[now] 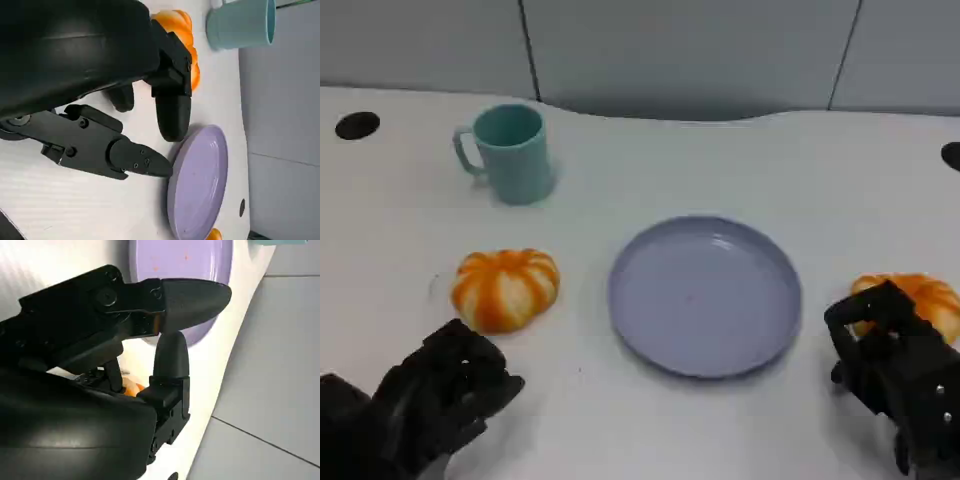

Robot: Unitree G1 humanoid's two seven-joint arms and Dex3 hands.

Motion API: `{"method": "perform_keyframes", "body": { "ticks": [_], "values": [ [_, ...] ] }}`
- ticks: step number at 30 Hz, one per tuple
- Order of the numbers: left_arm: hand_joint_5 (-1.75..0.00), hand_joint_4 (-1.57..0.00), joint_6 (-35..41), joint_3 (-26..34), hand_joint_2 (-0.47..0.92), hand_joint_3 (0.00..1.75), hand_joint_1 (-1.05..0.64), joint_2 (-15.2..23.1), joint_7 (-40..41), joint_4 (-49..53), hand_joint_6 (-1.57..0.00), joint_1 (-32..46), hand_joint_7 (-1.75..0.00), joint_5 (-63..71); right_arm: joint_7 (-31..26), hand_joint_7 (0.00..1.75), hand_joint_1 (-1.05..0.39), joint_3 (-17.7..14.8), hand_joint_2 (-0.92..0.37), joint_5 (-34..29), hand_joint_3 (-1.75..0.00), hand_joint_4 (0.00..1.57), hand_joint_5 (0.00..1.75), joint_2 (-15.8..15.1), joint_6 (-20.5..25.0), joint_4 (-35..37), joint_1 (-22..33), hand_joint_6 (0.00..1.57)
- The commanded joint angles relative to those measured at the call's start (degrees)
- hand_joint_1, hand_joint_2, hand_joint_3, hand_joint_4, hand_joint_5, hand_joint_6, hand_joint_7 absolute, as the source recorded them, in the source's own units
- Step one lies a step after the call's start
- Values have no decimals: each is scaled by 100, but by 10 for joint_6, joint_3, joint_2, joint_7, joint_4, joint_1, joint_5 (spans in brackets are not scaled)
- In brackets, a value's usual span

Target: Grasp the bread from the table and place it into the plate.

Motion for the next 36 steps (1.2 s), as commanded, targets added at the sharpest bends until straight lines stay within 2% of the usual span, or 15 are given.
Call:
{"method": "perform_keyframes", "body": {
  "ticks": [1,4,9,13,16,19,22,24,26,29,31,33,35,36],
  "values": [
    [-175,-57,4,3,92,10,-34,8,2,-5,-39,2,-175,-1,-6,163,-22,-2,-92,-1,-46,68,175,-5,11,-17,-2,38],
    [-175,-57,5,3,91,9,-35,8,6,-7,-39,2,-175,1,0,161,-23,-1,-92,3,-46,64,175,-3,40,-39,4,36],
    [-175,-57,1,3,92,9,-34,10,2,-1,-39,0,-175,0,2,161,-26,-2,-92,7,-45,63,175,-2,41,-40,5,36],
    [-175,-57,-36,1,92,10,-34,10,15,2,-36,1,-175,20,-5,162,-24,0,-92,1,-45,64,175,-3,19,-23,-1,37],
    [-175,-57,-118,-15,92,15,-30,23,84,-32,-35,9,-175,111,-7,163,-24,2,-92,-1,-45,66,175,-1,16,-15,-4,38],
    [-175,-57,-192,-43,92,18,-27,79,274,-76,-34,6,-175,353,-7,164,-26,3,-92,-1,-46,64,175,2,30,-22,-5,38],
    [-174,-56,-174,-68,88,13,-26,121,404,-119,-43,-3,-161,517,-7,164,-24,1,-92,2,-46,63,175,5,23,-11,-10,38],
    [-169,-51,-137,-81,89,10,-35,142,418,-158,-42,-7,-149,578,-13,164,-24,4,-92,-9,-46,63,175,1,3,8,-14,38],
    [-156,-44,-102,-89,90,5,-41,161,393,-196,-42,-11,-127,612,-18,163,-25,5,-92,-14,-45,63,175,2,6,10,-16,38],
    [-103,-29,-48,-105,92,1,-54,191,336,-242,-49,-19,-49,640,-16,160,-25,3,-92,-8,-46,62,175,7,14,7,-17,39],
    [-65,-22,-30,-116,91,0,-60,211,301,-250,-46,-31,-15,633,-16,160,-24,4,-92,-7,-46,62,175,9,10,10,-18,39],
    [-34,-10,-15,-129,91,0,-69,230,266,-245,-33,-51,-3,627,-15,160,-25,4,-92,-4,-46,62,175,12,6,15,-19,39],
    [-11,-2,-2,-150,92,4,-81,251,225,-222,-19,-85,-1,636,-19,159,-25,5,-92,-7,-46,62,175,13,-2,20,-20,39],
    [-5,-1,3,-160,92,6,-85,258,212,-210,-15,-99,-1,637,-21,159,-25,7,-92,-10,-46,62,175,14,-3,20,-20,39]
  ]
}}
